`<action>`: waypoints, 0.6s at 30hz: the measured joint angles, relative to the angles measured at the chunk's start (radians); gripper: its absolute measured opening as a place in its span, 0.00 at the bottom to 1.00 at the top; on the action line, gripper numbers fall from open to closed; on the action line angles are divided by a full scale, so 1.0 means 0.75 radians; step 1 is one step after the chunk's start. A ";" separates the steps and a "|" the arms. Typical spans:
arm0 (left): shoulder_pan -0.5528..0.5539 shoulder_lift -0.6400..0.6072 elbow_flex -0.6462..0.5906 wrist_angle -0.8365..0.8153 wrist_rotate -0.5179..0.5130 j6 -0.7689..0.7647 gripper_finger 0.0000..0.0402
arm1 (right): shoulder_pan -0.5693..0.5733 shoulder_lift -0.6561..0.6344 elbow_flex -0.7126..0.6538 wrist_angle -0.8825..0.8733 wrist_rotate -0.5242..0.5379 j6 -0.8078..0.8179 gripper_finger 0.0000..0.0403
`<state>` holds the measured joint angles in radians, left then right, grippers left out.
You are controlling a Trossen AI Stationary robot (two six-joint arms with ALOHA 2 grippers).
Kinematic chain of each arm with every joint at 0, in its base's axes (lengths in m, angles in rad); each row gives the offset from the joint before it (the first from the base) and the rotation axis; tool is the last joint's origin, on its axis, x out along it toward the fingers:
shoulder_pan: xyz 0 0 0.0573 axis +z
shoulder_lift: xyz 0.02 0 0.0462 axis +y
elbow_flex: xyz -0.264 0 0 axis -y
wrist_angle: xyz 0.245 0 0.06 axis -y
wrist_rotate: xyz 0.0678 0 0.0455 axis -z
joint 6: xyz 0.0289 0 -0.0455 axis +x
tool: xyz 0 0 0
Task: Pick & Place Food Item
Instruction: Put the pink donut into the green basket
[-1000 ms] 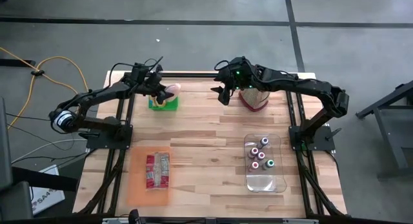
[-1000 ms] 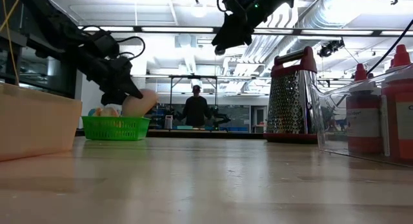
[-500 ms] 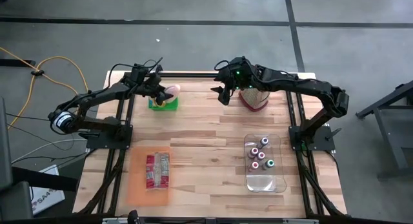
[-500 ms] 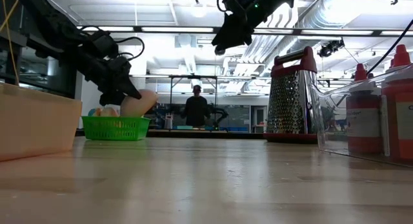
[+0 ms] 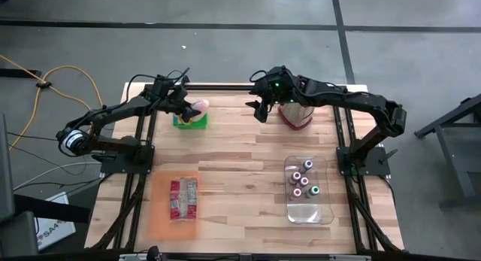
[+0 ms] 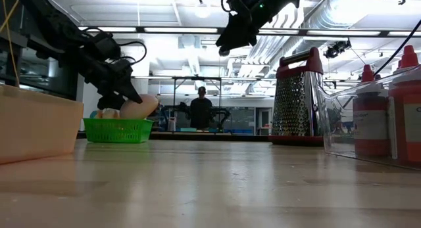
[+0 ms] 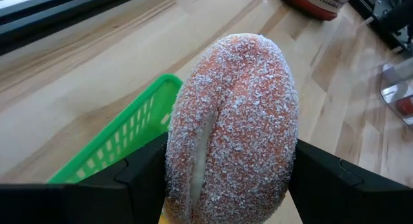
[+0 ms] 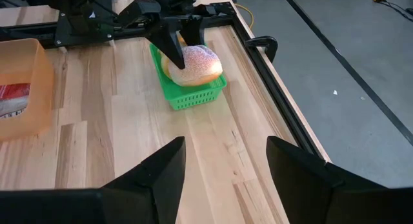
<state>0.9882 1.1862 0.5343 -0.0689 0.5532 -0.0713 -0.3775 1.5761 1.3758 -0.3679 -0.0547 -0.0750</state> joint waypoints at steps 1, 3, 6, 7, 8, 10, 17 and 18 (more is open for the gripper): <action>0.000 0.000 0.000 0.001 -0.001 -0.007 0.64 | 0.000 0.000 0.000 0.000 0.000 0.000 0.51; 0.000 0.000 0.000 0.001 -0.002 -0.012 0.64 | 0.000 0.000 0.000 0.000 0.000 0.000 0.51; 0.000 0.000 0.000 0.001 -0.002 -0.012 0.67 | 0.000 0.000 0.000 0.000 0.000 0.000 0.51; 0.000 0.000 0.000 0.001 -0.002 -0.012 0.68 | 0.000 0.000 0.000 0.000 0.000 0.000 0.51; 0.000 0.000 0.000 0.001 -0.001 -0.012 0.70 | 0.000 0.000 0.000 0.000 0.000 0.000 0.51; 0.000 0.000 0.000 0.002 -0.001 -0.012 0.74 | 0.000 0.000 0.000 0.000 0.000 0.000 0.51; 0.000 0.000 0.000 0.002 0.013 -0.016 0.79 | 0.000 0.000 0.000 0.000 0.000 0.000 0.51; 0.000 0.000 0.000 0.002 0.015 -0.016 0.79 | 0.000 0.000 0.000 0.000 0.000 0.000 0.51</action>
<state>0.9882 1.1862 0.5343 -0.0675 0.5646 -0.0830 -0.3775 1.5761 1.3758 -0.3679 -0.0547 -0.0750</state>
